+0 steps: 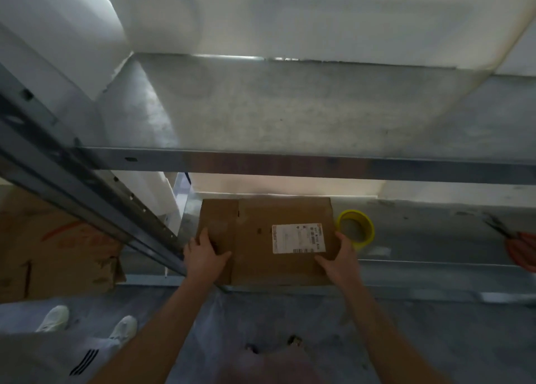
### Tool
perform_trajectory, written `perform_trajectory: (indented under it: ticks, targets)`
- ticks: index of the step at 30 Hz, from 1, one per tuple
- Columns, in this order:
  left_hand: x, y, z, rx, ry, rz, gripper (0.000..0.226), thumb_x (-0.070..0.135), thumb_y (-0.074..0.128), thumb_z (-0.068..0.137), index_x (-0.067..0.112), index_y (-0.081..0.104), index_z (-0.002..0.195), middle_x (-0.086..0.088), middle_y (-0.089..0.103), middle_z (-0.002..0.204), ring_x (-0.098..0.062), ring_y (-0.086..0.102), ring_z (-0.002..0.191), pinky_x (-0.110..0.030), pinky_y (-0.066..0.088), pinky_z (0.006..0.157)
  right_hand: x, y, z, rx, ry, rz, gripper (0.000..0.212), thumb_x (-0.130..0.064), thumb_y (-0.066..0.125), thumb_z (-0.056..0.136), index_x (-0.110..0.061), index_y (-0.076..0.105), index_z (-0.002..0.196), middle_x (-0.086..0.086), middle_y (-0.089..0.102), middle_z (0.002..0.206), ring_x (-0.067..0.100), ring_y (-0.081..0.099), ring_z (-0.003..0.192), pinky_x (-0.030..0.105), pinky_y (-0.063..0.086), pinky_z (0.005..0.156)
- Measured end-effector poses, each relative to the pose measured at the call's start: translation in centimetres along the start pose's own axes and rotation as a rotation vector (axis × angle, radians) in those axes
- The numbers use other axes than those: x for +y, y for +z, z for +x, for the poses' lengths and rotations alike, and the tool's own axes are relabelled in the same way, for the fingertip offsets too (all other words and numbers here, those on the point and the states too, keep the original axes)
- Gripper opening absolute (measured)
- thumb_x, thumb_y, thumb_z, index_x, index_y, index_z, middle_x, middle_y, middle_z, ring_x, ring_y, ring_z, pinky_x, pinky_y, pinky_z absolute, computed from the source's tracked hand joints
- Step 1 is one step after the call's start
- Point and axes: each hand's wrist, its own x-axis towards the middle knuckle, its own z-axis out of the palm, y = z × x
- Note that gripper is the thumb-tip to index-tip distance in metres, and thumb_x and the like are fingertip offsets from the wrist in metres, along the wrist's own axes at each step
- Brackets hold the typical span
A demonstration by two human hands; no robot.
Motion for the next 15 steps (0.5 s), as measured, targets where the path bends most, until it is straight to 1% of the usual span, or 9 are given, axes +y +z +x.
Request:
perform_trajectory:
  ticks: [3, 5, 7, 10, 13, 15]
  targets:
    - [-0.1, 0.0, -0.4, 0.057, 0.019, -0.042, 0.074, 0.052, 0.067, 0.081, 0.018, 0.037, 0.140, -0.017, 0.042, 0.140, -0.037, 0.036, 0.129, -0.046, 0.031, 0.109, 0.2, -1.1, -0.2, 0.009, -0.021, 0.035, 0.085, -0.010, 0.081, 0.077, -0.012, 0.033, 0.148, 0.010, 0.041, 0.146, 0.026, 0.041, 0.133, 0.041, 0.038, 0.109]
    - [-0.4, -0.1, -0.8, 0.083, 0.035, -0.092, 0.067, 0.052, 0.069, 0.079, 0.020, 0.044, 0.132, -0.017, 0.045, 0.133, -0.037, 0.042, 0.123, -0.047, 0.036, 0.105, 0.2, -1.9, -0.3, 0.013, -0.060, 0.048, 0.083, -0.010, 0.080, 0.078, -0.014, 0.035, 0.147, 0.009, 0.043, 0.144, 0.025, 0.042, 0.132, 0.039, 0.038, 0.107]
    - [-0.7, -0.2, -1.3, 0.097, 0.042, -0.222, 0.063, 0.046, 0.073, 0.077, 0.023, 0.043, 0.127, -0.017, 0.038, 0.133, -0.038, 0.046, 0.117, -0.051, 0.041, 0.102, 0.3, -2.6, -0.6, 0.019, -0.105, 0.079, 0.081, -0.008, 0.081, 0.076, -0.018, 0.038, 0.145, 0.004, 0.046, 0.138, 0.022, 0.045, 0.128, 0.037, 0.040, 0.105]
    - [-1.5, -0.4, -2.2, 0.075, 0.085, -0.392, 0.068, 0.033, 0.078, 0.077, 0.029, 0.038, 0.131, -0.013, 0.027, 0.141, -0.036, 0.046, 0.119, -0.053, 0.041, 0.101, 0.3, -3.6, -1.2, 0.056, -0.152, 0.151, 0.082, -0.002, 0.081, 0.073, -0.022, 0.041, 0.142, -0.004, 0.049, 0.130, 0.016, 0.048, 0.123, 0.033, 0.041, 0.099]
    - [-2.1, -0.9, -2.7, 0.057, 0.155, -0.464, 0.079, 0.031, 0.080, 0.074, 0.037, 0.034, 0.138, -0.009, 0.031, 0.142, -0.031, 0.044, 0.124, -0.051, 0.040, 0.104, 0.6, -4.7, -1.9, 0.068, -0.208, 0.158, 0.084, -0.002, 0.081, 0.072, -0.025, 0.042, 0.143, -0.002, 0.052, 0.133, 0.016, 0.049, 0.123, 0.038, 0.044, 0.101]
    - [-1.8, -1.4, -2.9, 0.024, 0.218, -0.478, 0.085, 0.031, 0.079, 0.075, 0.038, 0.029, 0.143, -0.007, 0.035, 0.145, -0.029, 0.040, 0.130, -0.053, 0.038, 0.106, 0.8, -5.8, -2.2, 0.058, -0.194, 0.122, 0.084, -0.008, 0.081, 0.075, -0.031, 0.040, 0.145, 0.002, 0.050, 0.136, 0.018, 0.048, 0.124, 0.043, 0.043, 0.104]
